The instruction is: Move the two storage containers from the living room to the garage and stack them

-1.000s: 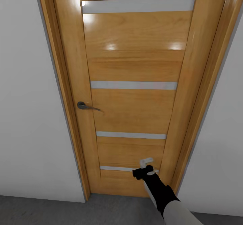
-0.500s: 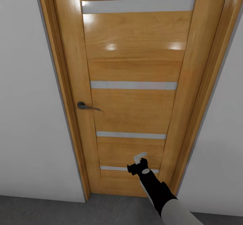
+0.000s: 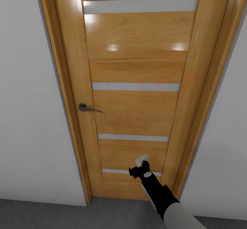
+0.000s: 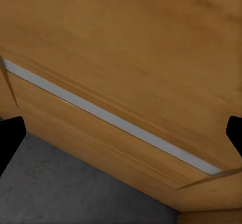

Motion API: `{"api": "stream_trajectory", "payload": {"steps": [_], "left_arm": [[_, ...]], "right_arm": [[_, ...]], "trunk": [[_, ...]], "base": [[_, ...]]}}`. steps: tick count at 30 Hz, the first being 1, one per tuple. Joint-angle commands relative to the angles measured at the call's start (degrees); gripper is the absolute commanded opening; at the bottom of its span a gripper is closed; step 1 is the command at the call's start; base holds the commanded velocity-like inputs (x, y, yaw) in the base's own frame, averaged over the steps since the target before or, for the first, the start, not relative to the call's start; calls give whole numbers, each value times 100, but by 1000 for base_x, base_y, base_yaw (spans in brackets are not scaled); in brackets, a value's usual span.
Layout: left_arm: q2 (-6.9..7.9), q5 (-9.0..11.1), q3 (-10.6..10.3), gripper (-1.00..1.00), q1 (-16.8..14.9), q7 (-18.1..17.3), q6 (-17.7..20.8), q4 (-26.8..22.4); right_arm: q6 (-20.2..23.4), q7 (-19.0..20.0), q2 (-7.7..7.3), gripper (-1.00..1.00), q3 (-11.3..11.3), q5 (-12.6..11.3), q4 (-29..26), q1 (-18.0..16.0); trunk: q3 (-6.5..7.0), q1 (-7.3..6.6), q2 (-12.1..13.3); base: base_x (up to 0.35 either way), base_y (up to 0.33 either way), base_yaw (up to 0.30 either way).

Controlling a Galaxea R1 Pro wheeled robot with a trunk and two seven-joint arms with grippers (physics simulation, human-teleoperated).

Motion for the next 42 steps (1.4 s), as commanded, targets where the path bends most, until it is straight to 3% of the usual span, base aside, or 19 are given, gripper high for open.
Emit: {"api": "stream_trajectory", "payload": {"steps": [1,15,24,32,42], "left_arm": [[-1,39,2,100,-1,4,-12,-1],[-1,38,2,100,-1,4,-16,-2],[-1,38,2,100,-1,0,-26,-2],[-1,46,0,100,-1,-5,-38,-2],[-1,46,0,100,-1,-5,-39,-2]], "right_arm": [[41,-19,0,100,14,50,-8,-3],[12,-26,0,100,31,57,-79,-3],[-1223,165,0,100,103,82,-155,-303],[-1463,209,0,100,389,108,-103,-336],[-1708,208,0,100,409,120,139,-337]], "trunk": [[-6,0,-3],[-6,0,-3],[-6,0,-3],[-6,0,-3],[-6,0,-3]], "base": [[0,0,0],[0,0,0],[0,0,0],[146,0,0],[291,0,0]]}}
